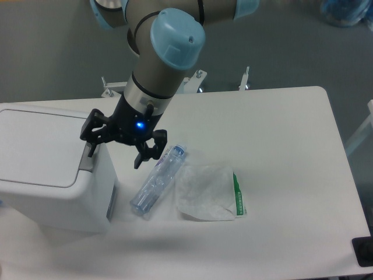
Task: Open the trash can
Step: 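Lower the gripper onto the lid edge of the white trash can, then lift the trash can lid upward with the gripper to open it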
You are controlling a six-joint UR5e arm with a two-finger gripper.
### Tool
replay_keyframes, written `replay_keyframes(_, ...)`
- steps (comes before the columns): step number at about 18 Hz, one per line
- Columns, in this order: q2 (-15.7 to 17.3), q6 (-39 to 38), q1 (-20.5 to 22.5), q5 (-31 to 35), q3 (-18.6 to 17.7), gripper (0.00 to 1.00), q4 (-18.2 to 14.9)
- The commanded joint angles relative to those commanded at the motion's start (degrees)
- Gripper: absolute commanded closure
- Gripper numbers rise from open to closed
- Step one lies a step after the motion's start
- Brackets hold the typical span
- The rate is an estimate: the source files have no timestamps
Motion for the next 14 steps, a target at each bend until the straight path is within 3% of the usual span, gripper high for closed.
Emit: replay_keyframes(14,-0.53,0.18,-0.35,0.09,-0.71,0.0,0.53)
